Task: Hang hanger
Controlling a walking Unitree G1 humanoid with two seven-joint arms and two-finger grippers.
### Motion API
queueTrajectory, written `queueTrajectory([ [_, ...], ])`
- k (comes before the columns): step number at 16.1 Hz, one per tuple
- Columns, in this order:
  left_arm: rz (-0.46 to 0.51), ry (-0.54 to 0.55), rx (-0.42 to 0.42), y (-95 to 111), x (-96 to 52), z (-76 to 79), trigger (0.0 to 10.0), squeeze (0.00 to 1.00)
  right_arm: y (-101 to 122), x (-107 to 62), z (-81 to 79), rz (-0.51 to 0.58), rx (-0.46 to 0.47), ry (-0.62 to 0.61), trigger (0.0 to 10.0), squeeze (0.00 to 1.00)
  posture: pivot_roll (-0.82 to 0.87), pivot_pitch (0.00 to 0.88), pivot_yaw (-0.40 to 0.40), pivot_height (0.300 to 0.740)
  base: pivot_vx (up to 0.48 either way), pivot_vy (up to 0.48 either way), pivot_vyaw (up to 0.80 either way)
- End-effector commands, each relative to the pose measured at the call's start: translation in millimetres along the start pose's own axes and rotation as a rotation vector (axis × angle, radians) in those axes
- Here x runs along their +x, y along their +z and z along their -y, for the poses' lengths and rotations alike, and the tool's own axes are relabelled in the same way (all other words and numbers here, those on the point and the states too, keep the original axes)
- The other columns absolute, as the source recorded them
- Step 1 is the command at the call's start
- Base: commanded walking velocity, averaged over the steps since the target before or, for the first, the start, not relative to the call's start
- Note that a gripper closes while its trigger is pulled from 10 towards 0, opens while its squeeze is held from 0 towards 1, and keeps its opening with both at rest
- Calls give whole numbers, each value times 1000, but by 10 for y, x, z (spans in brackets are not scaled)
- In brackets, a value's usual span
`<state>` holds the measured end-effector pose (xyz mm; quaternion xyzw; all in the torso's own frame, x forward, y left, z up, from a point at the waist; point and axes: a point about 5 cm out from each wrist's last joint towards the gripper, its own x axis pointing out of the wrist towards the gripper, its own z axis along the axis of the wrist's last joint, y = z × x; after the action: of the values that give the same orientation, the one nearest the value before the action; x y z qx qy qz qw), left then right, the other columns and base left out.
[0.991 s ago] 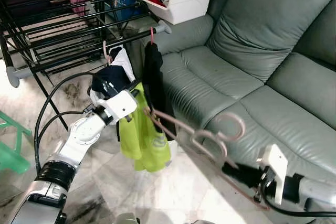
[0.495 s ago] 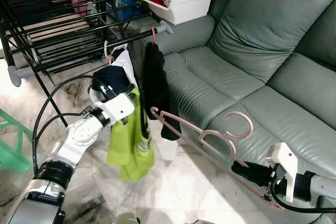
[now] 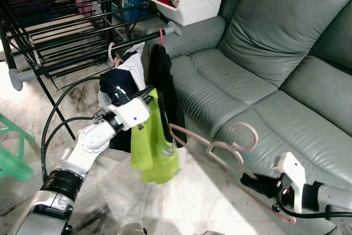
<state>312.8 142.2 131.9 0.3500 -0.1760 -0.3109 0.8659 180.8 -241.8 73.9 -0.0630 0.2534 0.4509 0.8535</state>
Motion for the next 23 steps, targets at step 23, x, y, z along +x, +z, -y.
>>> queueTrajectory([
  [23, 87, -46, -28, 448, 294, 313, 10000, 0, 381, 388, -240, -26, 5, 33, 10000, 0, -76, 0, 4, 740, 0, 0, 0],
])
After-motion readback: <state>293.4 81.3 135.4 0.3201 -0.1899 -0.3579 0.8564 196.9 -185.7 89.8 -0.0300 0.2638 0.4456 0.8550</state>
